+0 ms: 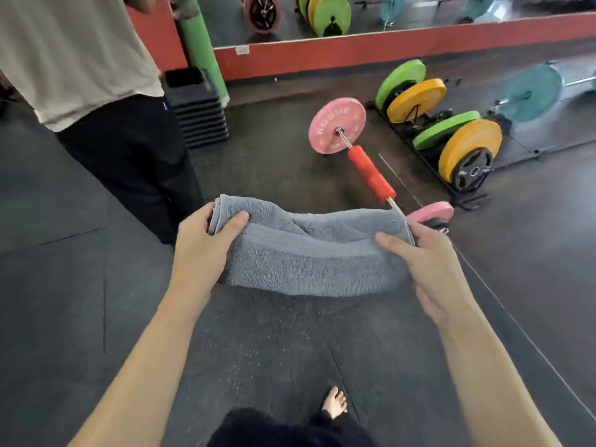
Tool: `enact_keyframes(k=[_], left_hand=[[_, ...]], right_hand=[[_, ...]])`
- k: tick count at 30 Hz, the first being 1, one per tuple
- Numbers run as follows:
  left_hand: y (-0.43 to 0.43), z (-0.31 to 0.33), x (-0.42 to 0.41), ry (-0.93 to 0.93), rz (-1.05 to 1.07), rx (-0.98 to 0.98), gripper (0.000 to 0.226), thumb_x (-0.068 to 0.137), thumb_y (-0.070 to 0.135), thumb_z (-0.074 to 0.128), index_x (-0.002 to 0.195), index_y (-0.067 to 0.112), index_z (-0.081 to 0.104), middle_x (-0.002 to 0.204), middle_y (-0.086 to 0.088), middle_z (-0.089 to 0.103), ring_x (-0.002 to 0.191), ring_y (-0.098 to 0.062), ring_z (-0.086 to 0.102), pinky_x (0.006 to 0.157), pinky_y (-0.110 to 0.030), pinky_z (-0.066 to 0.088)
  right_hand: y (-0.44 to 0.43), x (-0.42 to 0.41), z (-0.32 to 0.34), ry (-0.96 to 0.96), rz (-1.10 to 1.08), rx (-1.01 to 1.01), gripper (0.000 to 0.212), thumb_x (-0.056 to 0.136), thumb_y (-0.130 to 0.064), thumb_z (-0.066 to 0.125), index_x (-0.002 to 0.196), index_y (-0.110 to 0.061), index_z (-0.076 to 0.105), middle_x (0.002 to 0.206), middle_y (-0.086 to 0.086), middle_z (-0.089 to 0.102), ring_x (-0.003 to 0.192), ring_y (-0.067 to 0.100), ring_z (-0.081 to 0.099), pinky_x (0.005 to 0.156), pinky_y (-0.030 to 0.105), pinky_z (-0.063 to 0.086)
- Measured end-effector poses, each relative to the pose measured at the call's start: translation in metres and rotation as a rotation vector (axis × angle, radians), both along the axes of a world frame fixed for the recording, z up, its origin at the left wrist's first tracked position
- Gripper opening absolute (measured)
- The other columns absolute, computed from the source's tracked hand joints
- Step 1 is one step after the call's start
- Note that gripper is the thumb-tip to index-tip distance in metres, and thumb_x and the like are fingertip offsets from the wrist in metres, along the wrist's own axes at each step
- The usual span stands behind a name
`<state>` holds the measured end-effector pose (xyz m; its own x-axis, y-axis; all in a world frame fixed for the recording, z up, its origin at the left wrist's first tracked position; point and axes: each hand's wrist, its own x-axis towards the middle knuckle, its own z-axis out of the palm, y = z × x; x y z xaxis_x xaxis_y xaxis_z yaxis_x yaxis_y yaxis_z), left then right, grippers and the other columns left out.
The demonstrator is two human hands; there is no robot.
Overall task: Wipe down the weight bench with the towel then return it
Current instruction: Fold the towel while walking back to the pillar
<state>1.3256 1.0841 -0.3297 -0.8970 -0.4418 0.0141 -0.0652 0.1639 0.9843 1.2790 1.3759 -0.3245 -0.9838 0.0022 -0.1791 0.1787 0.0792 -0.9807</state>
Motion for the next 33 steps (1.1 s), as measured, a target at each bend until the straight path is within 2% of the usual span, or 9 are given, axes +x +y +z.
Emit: enact_keyframes(k=[4, 8, 9, 12, 14, 17, 23, 25, 33], left_hand=[[0.002, 0.009, -0.063, -0.003, 0.145, 0.019, 0.008, 0.092, 0.028, 0.070, 0.085, 0.024, 0.071, 0.076, 0.013, 0.069, 0.070, -0.001, 0.058, 0.065, -0.025, 0.046], [-0.017, 0.005, -0.121, -0.007, 0.240, 0.014, 0.009, 0.093, 0.027, 0.070, 0.084, 0.026, 0.072, 0.077, 0.013, 0.071, 0.070, 0.000, 0.060, 0.062, -0.019, 0.047], [-0.025, 0.002, -0.136, -0.004, 0.256, 0.012, 0.010, 0.093, 0.025, 0.070, 0.083, 0.026, 0.072, 0.075, 0.013, 0.071, 0.068, 0.001, 0.059, 0.060, -0.015, 0.046], [-0.057, -0.008, -0.187, -0.005, 0.306, 0.033, 0.008, 0.093, 0.025, 0.070, 0.085, 0.023, 0.072, 0.078, 0.005, 0.072, 0.071, -0.003, 0.060, 0.063, -0.022, 0.047], [-0.081, -0.012, -0.227, -0.006, 0.328, 0.036, 0.009, 0.093, 0.024, 0.070, 0.086, 0.020, 0.071, 0.079, -0.001, 0.072, 0.072, -0.005, 0.059, 0.067, -0.029, 0.045], [-0.118, -0.007, -0.283, -0.010, 0.347, 0.044, 0.009, 0.094, 0.021, 0.069, 0.085, 0.022, 0.072, 0.077, 0.011, 0.072, 0.069, -0.001, 0.059, 0.066, -0.028, 0.045], [-0.174, 0.013, -0.379, -0.012, 0.374, 0.006, 0.008, 0.094, 0.024, 0.070, 0.087, 0.028, 0.072, 0.084, 0.007, 0.076, 0.073, -0.002, 0.064, 0.071, -0.034, 0.050], [-0.185, 0.015, -0.404, -0.008, 0.384, 0.004, 0.006, 0.092, 0.027, 0.070, 0.087, 0.029, 0.072, 0.084, 0.007, 0.076, 0.072, 0.001, 0.064, 0.071, -0.033, 0.050], [-0.203, 0.020, -0.483, -0.014, 0.489, 0.006, 0.004, 0.092, 0.027, 0.071, 0.092, 0.025, 0.075, 0.090, 0.006, 0.077, 0.087, -0.013, 0.068, 0.084, -0.045, 0.054]], right_hand=[[-0.002, -0.104, 0.016, -0.001, 0.150, 0.040, 0.016, 0.089, -0.006, 0.074, 0.104, -0.003, 0.075, 0.107, 0.023, 0.077, 0.095, 0.030, 0.073, 0.089, 0.046, 0.057], [-0.032, -0.196, 0.009, 0.006, 0.262, 0.051, 0.012, 0.088, -0.010, 0.076, 0.099, -0.013, 0.078, 0.090, 0.004, 0.082, 0.080, 0.017, 0.074, 0.054, 0.023, 0.057], [-0.042, -0.217, 0.005, 0.005, 0.279, 0.045, 0.012, 0.088, -0.010, 0.076, 0.098, -0.015, 0.078, 0.087, 0.000, 0.081, 0.078, 0.014, 0.074, 0.051, 0.021, 0.056], [-0.081, -0.281, -0.009, -0.008, 0.314, 0.037, 0.015, 0.086, -0.007, 0.077, 0.098, -0.015, 0.079, 0.095, 0.003, 0.082, 0.087, 0.017, 0.076, 0.077, 0.033, 0.061], [-0.111, -0.323, -0.015, -0.011, 0.332, 0.033, 0.015, 0.086, -0.007, 0.077, 0.098, -0.016, 0.079, 0.097, 0.005, 0.082, 0.090, 0.019, 0.077, 0.083, 0.036, 0.060], [-0.151, -0.384, -0.012, -0.017, 0.346, 0.027, 0.014, 0.087, -0.009, 0.077, 0.098, -0.016, 0.079, 0.096, 0.003, 0.082, 0.092, 0.021, 0.078, 0.080, 0.035, 0.061], [-0.207, -0.491, 0.010, 0.001, 0.404, -0.034, 0.017, 0.089, -0.007, 0.074, 0.104, -0.013, 0.079, 0.102, 0.004, 0.082, 0.094, 0.019, 0.078, 0.079, 0.029, 0.062], [-0.222, -0.520, 0.013, 0.003, 0.410, -0.036, 0.016, 0.088, -0.006, 0.074, 0.103, -0.011, 0.078, 0.100, 0.005, 0.082, 0.095, 0.022, 0.077, 0.081, 0.033, 0.061], [-0.255, -0.622, 0.011, -0.014, 0.483, 0.004, 0.012, 0.087, -0.012, 0.078, 0.099, -0.010, 0.077, 0.093, 0.004, 0.081, 0.090, 0.023, 0.077, 0.080, 0.039, 0.059]])
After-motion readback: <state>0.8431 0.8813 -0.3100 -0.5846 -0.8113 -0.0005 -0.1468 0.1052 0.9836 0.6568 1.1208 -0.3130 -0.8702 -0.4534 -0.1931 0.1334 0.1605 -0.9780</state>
